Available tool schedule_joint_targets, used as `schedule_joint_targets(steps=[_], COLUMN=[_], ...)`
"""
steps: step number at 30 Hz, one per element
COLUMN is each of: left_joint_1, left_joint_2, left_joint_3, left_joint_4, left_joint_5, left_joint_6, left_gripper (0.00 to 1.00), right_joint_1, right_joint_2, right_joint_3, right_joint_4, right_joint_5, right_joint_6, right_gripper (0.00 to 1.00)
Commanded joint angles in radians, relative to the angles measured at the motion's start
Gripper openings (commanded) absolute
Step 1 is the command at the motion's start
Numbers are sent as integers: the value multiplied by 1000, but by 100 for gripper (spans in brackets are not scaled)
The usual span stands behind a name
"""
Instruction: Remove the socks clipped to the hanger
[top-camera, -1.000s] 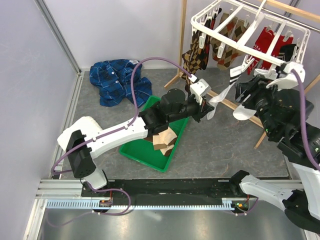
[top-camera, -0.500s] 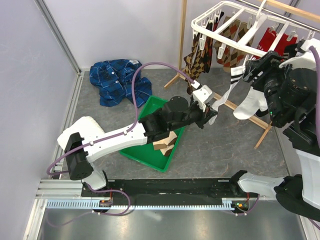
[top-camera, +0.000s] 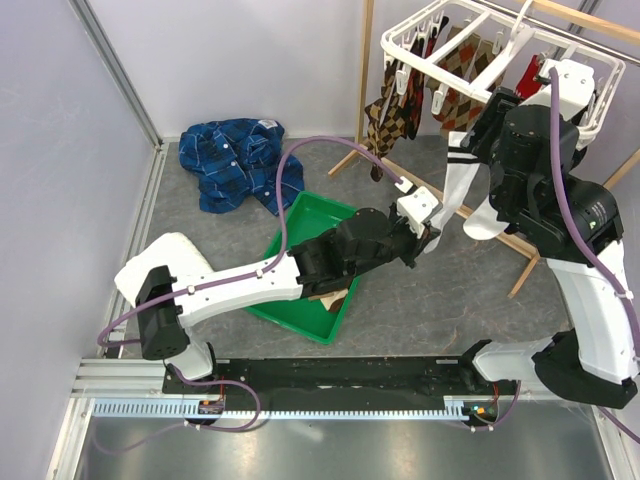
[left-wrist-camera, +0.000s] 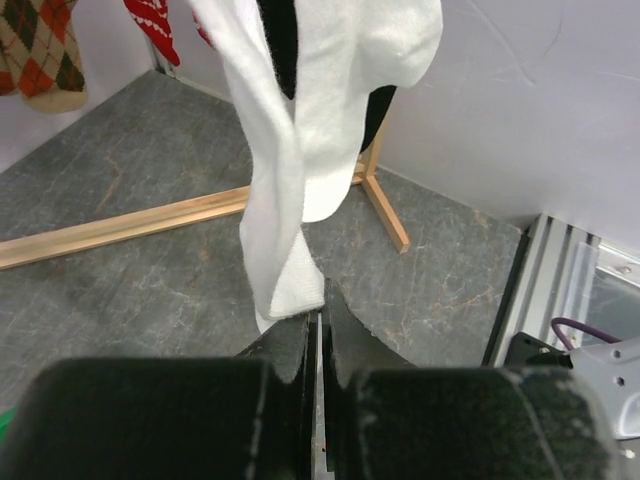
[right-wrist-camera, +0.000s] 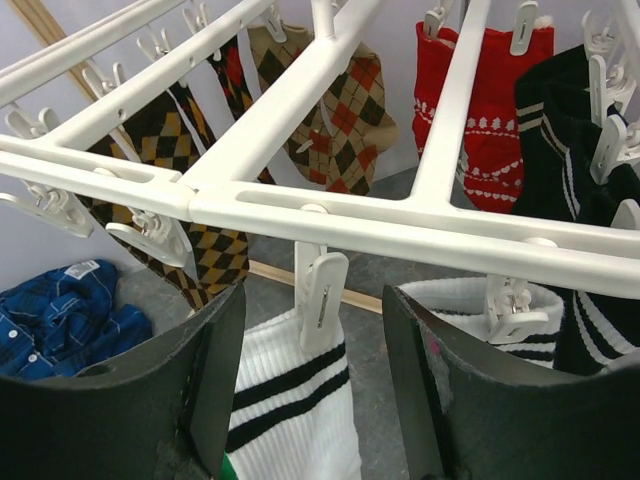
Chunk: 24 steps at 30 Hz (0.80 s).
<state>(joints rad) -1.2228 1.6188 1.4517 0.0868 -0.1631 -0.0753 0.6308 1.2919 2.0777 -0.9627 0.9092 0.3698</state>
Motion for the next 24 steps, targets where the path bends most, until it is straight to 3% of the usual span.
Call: schedule_joint_targets(steps=[1,7,15,19,24], left_joint_1=[-24,-58,-86,-80,-23], left_joint_2=[6,7,4,-17,-74], left_joint_3=[27,15,-8,-20,-43], left_joint_4=[71,114,154,139,102], left_joint_5=[-65,-121,-165,-133,19], left_joint_6=[68,130,152,88,-35], left_gripper=[2,2,2,2,1], right_joint_1=[-3,-2,-3,-3,-3], right_joint_2=[-2,43,43,8,-42], right_joint_3=[41,79,81,35,-1], right_joint_4=[-4,-50,-48,17,74], right_joint_5=[46,108,70,5,-59], right_joint_6=[-8,-19,-23,-48,-66], right_gripper=[63,62,63,66,67])
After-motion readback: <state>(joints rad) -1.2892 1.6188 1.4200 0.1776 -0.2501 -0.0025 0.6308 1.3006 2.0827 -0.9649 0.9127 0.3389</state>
